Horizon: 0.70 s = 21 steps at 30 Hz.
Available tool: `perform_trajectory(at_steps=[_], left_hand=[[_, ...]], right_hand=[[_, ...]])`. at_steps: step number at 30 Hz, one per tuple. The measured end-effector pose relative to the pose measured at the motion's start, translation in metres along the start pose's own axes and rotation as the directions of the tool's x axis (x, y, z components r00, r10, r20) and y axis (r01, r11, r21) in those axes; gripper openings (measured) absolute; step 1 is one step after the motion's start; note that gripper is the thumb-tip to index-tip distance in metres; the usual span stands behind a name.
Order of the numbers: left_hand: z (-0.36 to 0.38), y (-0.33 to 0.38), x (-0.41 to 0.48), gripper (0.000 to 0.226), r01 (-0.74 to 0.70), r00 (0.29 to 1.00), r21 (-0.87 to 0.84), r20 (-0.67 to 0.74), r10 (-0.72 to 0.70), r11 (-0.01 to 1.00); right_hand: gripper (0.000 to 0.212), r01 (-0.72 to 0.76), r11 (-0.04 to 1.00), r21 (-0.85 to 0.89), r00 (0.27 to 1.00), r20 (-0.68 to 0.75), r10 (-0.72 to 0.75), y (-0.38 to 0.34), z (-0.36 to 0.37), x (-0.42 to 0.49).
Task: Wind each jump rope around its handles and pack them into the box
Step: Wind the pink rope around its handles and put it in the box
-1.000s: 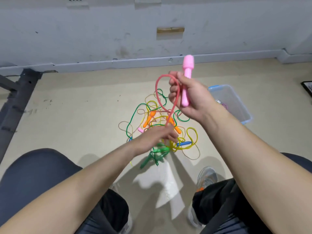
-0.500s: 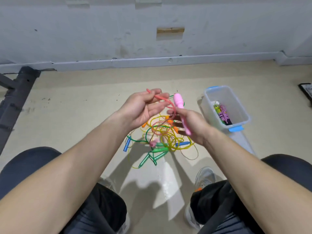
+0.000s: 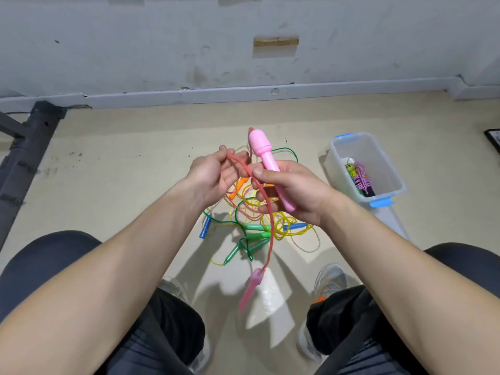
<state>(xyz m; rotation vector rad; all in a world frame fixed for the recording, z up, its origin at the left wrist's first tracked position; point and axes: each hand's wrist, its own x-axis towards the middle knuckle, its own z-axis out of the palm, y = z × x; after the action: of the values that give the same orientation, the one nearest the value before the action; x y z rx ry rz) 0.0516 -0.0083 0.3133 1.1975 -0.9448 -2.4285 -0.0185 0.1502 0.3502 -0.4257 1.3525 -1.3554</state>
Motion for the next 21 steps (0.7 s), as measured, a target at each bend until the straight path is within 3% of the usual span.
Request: perform_trajectory(at_steps=[4,8,10,12,13,16,21], left_hand=[[-0.012,-0.015,-0.008,0.069,0.067,0.984,0.416,0.123,-0.129,0.907],[-0.029,-0.05,-0.014,0.099,0.007,0.869,0.66,0.368,-0.332,0.751],[-0.04,-0.063,-0.016,0.082,-0.142,0.828,0.78,0.431,-0.359,0.609],[-0.052,-0.071,-0.013,0.031,-0.307,0.814,0.826,0.485,-0.319,0.472],[-0.053,-0.071,-0.013,0.017,-0.341,0.815,0.819,0.502,-0.29,0.462],[-0.04,-0.06,-0.017,0.017,-0.278,0.852,0.737,0.486,-0.196,0.616],[0.005,-0.022,-0.022,0.023,-0.167,0.882,0.472,0.465,-0.084,0.866]], right_hand=[[0.011,0.061,0.986,0.155,0.995,-0.083,-0.049,-0.01,0.006,0.008],[0.011,0.174,0.942,0.288,0.965,-0.241,-0.105,-0.03,0.0,0.021],[0.009,0.231,0.924,0.305,0.934,-0.336,-0.123,-0.041,-0.01,0.026],[0.006,0.27,0.918,0.291,0.899,-0.419,-0.131,-0.048,-0.024,0.031],[0.004,0.278,0.921,0.271,0.881,-0.454,-0.132,-0.05,-0.032,0.033],[0.008,0.214,0.962,0.168,0.849,-0.519,-0.099,-0.046,-0.055,0.037],[0.015,-0.062,0.995,0.072,0.885,-0.456,0.088,0.001,-0.06,0.028]])
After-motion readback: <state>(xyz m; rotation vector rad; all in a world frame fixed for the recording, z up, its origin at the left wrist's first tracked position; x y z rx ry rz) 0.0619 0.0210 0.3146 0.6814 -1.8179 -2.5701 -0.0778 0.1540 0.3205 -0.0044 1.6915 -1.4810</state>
